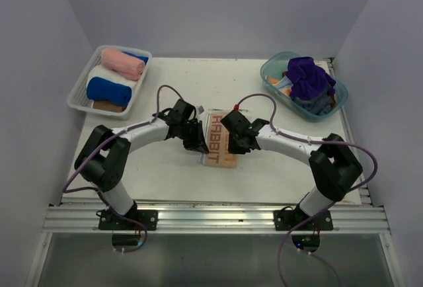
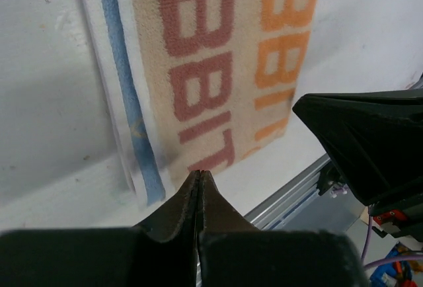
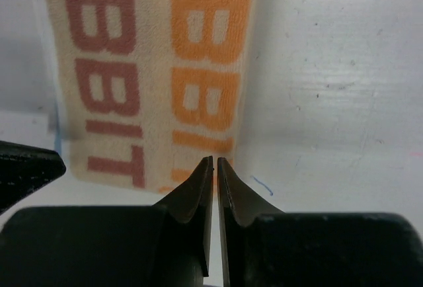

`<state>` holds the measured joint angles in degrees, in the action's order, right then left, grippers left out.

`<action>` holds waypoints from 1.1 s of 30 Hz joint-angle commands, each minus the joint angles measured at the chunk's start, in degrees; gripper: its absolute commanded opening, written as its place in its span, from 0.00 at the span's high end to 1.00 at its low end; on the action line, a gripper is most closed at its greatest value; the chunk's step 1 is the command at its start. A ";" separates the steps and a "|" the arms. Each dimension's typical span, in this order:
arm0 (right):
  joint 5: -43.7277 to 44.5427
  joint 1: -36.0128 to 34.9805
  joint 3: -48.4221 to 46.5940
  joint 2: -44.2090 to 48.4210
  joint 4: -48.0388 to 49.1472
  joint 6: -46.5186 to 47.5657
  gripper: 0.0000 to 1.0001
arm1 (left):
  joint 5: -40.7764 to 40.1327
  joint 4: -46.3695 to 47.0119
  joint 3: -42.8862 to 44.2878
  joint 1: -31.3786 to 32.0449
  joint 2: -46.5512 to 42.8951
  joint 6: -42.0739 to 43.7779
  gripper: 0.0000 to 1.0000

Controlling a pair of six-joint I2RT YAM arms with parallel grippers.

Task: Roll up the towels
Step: Roll the towel

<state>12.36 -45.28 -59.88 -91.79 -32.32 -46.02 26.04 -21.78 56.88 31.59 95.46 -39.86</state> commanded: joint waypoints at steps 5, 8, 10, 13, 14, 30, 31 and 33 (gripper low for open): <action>-4.71 0.72 1.33 -6.91 6.11 1.81 0.97 | 0.68 4.73 -2.64 0.75 5.79 0.65 1.00; -6.38 0.72 6.25 -5.16 8.49 0.06 1.00 | 0.94 5.25 -7.21 0.92 4.21 0.74 1.00; -6.91 0.02 9.58 -2.53 8.85 -1.08 1.00 | 0.94 5.26 -10.64 1.27 1.76 0.48 1.00; -6.91 -2.00 12.49 1.60 8.24 -2.23 1.00 | 0.85 4.21 -14.42 2.24 -2.29 -0.39 1.00; -6.48 -2.62 12.76 2.57 7.02 -2.41 1.00 | 0.33 3.77 -15.13 2.59 -3.34 -0.48 1.00; -6.38 -8.94 17.95 19.81 4.80 -5.57 0.67 | -7.23 -6.09 -15.91 3.39 -18.20 0.57 0.54; -6.21 -9.65 18.04 19.11 5.68 -6.18 0.65 | -7.23 -5.56 -16.53 3.39 -18.20 0.66 0.51; -5.86 -11.58 17.69 16.83 6.38 -6.71 0.59 | -7.32 -3.54 -18.46 3.47 -18.12 0.48 0.44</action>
<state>7.03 -54.48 -42.06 -72.73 -29.08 -50.61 20.21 -26.24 41.21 34.70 78.06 -39.64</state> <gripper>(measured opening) 0.386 0.534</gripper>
